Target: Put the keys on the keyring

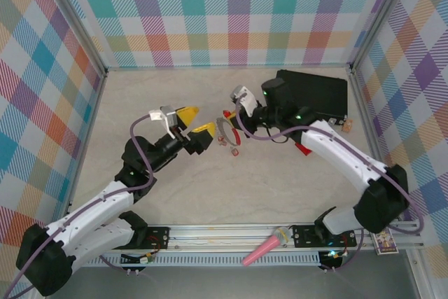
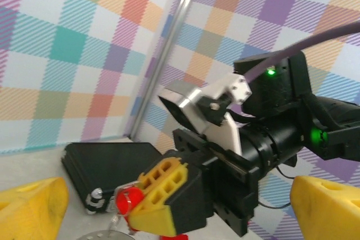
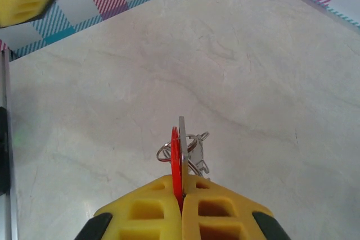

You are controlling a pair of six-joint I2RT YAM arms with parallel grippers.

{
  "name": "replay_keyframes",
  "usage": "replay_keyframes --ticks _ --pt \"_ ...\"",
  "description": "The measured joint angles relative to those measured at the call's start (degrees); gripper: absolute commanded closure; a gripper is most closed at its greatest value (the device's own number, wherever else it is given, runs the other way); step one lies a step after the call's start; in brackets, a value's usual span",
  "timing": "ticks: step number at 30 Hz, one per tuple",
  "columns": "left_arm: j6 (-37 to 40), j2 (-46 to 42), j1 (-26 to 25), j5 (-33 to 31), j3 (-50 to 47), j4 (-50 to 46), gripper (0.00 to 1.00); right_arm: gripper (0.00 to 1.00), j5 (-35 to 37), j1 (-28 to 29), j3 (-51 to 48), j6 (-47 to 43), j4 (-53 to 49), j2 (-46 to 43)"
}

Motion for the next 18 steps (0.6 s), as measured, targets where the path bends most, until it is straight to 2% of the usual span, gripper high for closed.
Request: replay_keyframes --ticks 11,18 --pt "3.08 -8.55 0.15 -7.3 -2.14 -5.33 0.0 1.0 -1.92 3.06 21.46 5.81 4.55 23.91" --pt "4.81 -13.46 0.31 -10.4 -2.21 -8.22 0.0 1.0 -4.0 3.54 31.98 10.19 5.84 34.05"
